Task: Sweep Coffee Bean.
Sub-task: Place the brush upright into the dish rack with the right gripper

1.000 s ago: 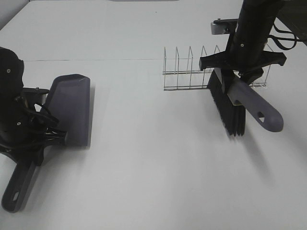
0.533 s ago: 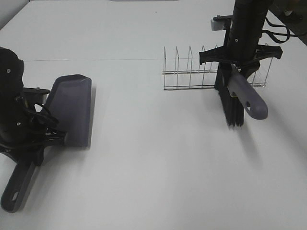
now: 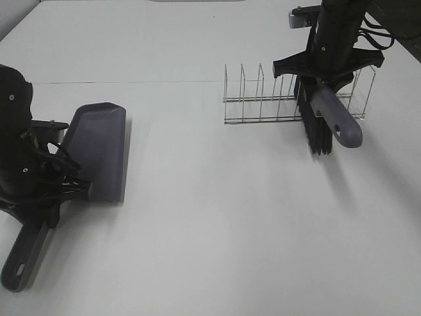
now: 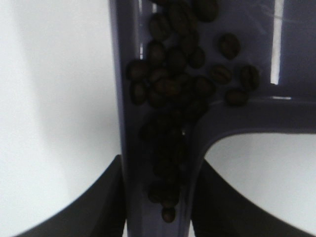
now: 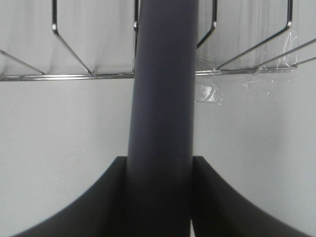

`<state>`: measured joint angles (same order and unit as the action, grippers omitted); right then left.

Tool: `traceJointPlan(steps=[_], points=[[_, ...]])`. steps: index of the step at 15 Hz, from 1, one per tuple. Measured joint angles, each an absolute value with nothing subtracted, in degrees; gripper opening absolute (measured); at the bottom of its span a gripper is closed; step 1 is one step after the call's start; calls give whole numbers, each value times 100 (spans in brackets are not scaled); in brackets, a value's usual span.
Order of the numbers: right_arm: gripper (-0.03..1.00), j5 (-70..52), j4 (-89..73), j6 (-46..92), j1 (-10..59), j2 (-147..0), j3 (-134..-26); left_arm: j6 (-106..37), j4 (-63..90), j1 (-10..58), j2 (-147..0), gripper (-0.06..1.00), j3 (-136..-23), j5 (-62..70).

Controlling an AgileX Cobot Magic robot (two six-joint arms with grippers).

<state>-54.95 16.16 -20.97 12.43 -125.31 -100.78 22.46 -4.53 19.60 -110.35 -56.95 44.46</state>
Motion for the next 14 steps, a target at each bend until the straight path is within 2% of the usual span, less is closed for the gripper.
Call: traceJointPlan(steps=[14], points=[[36, -4905, 1793, -2338, 1117, -12874, -10462, 2240, -424, 1960, -11035, 33, -5695, 4440]])
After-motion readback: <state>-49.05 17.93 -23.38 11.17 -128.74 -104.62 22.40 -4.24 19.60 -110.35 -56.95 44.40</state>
